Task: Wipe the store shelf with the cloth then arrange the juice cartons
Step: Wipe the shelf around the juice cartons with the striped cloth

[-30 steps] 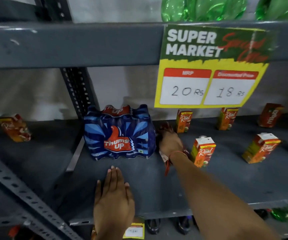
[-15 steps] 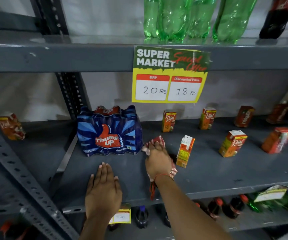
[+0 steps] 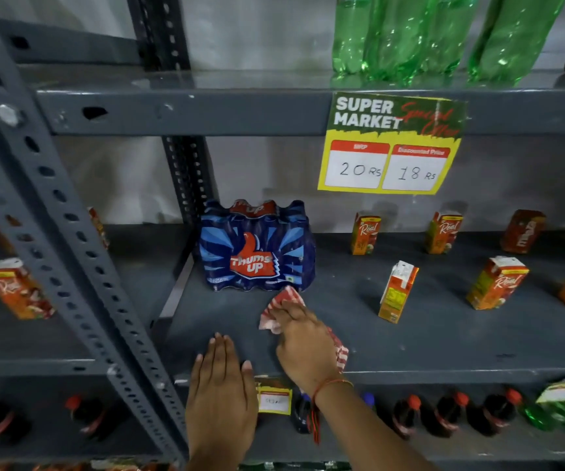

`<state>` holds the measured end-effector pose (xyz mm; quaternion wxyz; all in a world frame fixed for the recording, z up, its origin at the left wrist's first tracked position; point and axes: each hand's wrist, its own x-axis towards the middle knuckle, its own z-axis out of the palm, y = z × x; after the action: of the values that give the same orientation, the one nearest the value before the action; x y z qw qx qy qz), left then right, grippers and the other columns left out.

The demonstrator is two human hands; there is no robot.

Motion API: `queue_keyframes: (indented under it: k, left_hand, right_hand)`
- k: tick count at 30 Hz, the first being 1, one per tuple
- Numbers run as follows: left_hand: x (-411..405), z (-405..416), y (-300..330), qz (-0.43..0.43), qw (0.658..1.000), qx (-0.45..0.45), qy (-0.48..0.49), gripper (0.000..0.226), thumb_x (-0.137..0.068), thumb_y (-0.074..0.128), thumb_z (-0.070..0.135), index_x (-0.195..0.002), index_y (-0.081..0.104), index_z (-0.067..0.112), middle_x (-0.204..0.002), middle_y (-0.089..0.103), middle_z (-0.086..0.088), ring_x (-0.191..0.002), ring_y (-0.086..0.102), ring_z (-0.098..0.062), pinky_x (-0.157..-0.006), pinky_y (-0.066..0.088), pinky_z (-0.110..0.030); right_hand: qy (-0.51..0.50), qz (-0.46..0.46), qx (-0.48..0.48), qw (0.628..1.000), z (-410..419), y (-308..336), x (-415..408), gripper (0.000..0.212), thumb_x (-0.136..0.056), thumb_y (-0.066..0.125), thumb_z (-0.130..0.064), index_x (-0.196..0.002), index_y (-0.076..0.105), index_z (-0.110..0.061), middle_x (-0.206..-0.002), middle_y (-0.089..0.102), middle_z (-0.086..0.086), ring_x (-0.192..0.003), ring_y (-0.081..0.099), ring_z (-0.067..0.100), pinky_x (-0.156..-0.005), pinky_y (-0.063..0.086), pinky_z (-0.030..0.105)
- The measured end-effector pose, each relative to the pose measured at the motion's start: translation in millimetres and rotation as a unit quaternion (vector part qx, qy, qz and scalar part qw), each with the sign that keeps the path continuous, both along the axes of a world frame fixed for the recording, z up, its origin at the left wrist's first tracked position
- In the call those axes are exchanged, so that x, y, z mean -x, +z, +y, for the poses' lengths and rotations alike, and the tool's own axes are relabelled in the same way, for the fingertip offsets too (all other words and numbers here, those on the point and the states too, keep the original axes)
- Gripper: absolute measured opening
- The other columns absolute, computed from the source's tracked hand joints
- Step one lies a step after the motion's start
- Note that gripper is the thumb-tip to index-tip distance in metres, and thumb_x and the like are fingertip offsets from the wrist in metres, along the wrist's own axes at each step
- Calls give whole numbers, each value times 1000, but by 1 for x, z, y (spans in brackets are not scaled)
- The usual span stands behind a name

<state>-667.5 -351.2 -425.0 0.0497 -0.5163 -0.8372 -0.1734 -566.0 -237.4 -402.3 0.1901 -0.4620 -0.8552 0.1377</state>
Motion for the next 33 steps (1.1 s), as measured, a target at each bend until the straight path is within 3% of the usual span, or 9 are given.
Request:
queue_keyframes:
  k: [6,12,18,20,23,27,28,31,33]
  left_hand:
    - [2,-26,-1,-24,1000,8,-13,70,-90,9,39,-141,33,-1,-149,37,-17,-141,29,-26,-116,16,-37]
    - [1,-42,-5,9,999,-7,-31,74,-87,-6,42,-148,13,4,-158,14,-11,-147,4,-21,-121,1,-32]
    - [-8,-64,3,-50,999,-19,-2,76,-97,5,40,-122,53,-14,-130,53,-30,-126,49,-40,-113,3,-19]
    - [-10,-75,4,-44,998,-40,-17,60,-94,19,26,-108,62,-14,-119,60,-31,-137,34,-21,-114,1,-13]
    - [-12,-87,-4,-22,997,-53,-50,70,-98,8,28,-102,68,-8,-123,55,-24,-142,3,0,-112,6,-18]
    - [-14,-88,-3,-15,998,-36,-41,73,-99,9,29,-94,69,-12,-101,70,-28,-110,64,-30,-113,5,-15]
    - [-14,-87,-2,-20,998,-45,-42,74,-99,8,30,-95,68,-12,-102,70,-27,-117,59,-23,-113,4,-15]
    - [-12,-79,-4,-66,992,-89,-55,77,-99,5,37,-105,63,-14,-127,59,-22,-141,3,7,-112,4,-15]
    - [-13,-68,-4,-66,986,-140,-57,78,-100,4,40,-109,59,-16,-156,26,3,-139,-6,11,-112,3,-14]
  right_hand:
    - [117,14,27,993,-3,7,42,58,-81,52,-11,-136,55,-26,-146,51,0,-132,48,28,-109,42,40]
    - [215,39,87,972,-5,15,64,50,-83,49,-3,-125,66,-26,-141,58,1,-130,51,25,-108,43,40]
    - [300,26,195,933,-20,28,43,46,-87,47,6,-119,71,-18,-138,61,3,-132,51,17,-113,38,36]
    - [335,16,246,909,-29,37,28,46,-87,46,6,-117,72,-19,-137,62,2,-131,51,13,-114,38,34]
    - [390,-4,302,870,-38,47,3,45,-84,49,7,-116,72,-15,-130,67,3,-124,58,9,-108,44,32]
    - [350,42,294,888,-20,58,-21,49,-87,46,10,-116,72,-20,-136,62,-7,-131,46,-6,-113,33,18]
    - [328,53,259,907,-12,60,-22,48,-89,46,8,-116,72,-22,-138,60,-9,-132,44,-7,-115,29,16]
    - [300,54,138,943,7,59,-14,48,-88,46,7,-118,71,-21,-140,59,-4,-133,44,-1,-117,27,18]
    - [308,30,91,946,10,48,-6,50,-84,50,9,-121,69,-19,-140,59,-2,-134,45,7,-118,30,28]
